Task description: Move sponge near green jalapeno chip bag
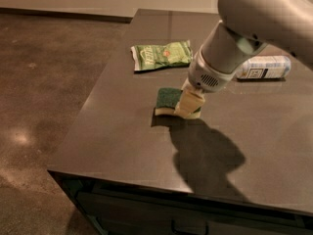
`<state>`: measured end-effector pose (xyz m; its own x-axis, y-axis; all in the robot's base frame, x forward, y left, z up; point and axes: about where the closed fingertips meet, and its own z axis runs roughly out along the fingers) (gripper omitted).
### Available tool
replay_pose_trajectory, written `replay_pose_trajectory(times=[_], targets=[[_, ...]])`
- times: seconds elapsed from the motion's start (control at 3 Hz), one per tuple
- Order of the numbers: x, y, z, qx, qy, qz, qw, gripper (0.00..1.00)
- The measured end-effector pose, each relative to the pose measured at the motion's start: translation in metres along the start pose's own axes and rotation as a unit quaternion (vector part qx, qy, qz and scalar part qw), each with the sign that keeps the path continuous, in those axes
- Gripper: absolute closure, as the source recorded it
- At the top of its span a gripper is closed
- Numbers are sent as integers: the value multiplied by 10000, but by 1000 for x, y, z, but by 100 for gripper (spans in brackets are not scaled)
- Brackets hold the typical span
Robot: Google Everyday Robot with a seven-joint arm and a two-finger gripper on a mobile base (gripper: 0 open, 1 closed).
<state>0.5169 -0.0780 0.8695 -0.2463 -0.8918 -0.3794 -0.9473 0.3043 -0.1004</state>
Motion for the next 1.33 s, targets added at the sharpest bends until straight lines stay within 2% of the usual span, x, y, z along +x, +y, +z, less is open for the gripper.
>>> replay_pose_trajectory(times=[0.67,1.0,1.33], targets=[[-12,-84,0,492,53,744,9960,100],[-22,-118,11,556,91,1018,9932,100],[-35,-137,19,573,87,1183,9913,81]])
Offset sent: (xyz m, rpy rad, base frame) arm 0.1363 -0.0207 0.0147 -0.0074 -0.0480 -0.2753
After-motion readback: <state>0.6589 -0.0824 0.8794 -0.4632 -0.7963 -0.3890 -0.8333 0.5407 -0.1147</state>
